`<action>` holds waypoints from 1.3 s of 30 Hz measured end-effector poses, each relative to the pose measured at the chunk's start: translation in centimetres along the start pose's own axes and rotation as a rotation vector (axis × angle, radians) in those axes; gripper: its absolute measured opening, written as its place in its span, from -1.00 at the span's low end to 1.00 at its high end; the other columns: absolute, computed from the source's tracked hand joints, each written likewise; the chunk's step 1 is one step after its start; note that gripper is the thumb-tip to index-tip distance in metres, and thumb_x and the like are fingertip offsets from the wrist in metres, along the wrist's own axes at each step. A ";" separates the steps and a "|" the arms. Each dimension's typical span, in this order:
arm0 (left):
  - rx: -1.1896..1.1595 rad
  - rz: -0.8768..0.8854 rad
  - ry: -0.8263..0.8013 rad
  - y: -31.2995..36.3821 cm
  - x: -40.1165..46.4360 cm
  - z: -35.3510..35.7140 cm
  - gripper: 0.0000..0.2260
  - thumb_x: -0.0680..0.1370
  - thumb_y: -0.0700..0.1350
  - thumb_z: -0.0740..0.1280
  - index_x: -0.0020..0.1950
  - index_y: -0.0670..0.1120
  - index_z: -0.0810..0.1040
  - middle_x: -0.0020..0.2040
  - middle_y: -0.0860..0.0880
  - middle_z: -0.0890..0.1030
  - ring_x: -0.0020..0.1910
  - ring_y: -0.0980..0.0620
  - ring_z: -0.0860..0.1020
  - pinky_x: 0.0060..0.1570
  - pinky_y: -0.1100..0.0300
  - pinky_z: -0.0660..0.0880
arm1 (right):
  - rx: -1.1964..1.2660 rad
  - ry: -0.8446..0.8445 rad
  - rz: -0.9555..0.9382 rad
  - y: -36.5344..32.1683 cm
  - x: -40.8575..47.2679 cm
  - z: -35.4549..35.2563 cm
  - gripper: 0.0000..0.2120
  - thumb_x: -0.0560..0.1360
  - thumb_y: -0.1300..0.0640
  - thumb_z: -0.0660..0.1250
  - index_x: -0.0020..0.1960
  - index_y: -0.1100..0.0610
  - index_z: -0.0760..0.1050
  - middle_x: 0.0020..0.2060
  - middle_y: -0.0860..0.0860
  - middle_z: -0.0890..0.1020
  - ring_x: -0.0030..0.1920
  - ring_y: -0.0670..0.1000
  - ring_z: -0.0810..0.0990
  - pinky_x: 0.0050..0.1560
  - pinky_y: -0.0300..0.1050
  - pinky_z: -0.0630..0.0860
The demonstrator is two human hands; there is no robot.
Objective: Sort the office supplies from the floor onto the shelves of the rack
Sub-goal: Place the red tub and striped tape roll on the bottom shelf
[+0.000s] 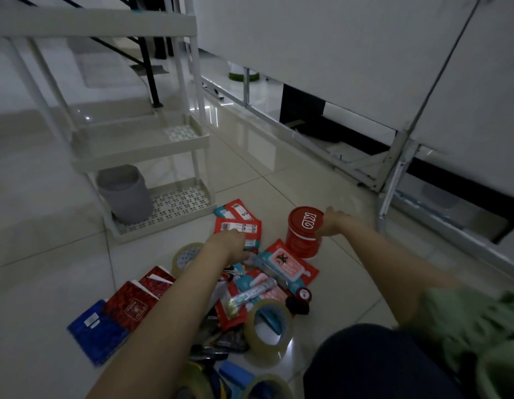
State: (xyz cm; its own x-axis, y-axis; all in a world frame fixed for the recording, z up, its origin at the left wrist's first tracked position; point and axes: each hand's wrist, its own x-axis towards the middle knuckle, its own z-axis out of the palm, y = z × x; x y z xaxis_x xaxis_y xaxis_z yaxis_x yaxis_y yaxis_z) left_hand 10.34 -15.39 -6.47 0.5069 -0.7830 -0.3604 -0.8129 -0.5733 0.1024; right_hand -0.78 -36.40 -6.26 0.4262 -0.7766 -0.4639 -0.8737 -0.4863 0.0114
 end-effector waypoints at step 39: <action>0.234 0.127 -0.164 3.2 3.6 -0.5 -0.47 0.60 0.00 0.16 0.50 -0.16 0.08 0.41 -0.14 0.29 0.32 -0.08 0.33 0.21 0.09 0.34 | -0.491 -0.130 -0.383 -5.2 10.9 0.4 0.18 0.23 -0.39 0.38 0.52 -0.03 -0.30 0.44 0.32 -0.02 0.40 0.41 0.11 0.36 0.24 0.28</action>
State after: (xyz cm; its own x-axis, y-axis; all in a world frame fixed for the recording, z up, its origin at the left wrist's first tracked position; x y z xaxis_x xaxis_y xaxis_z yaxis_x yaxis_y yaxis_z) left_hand 9.75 -20.15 -6.94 0.3596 -0.7846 -0.5051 -0.9204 -0.3873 -0.0536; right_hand 8.31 -42.19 -11.74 0.6284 -0.4711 -0.6190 -0.4424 -0.8710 0.2138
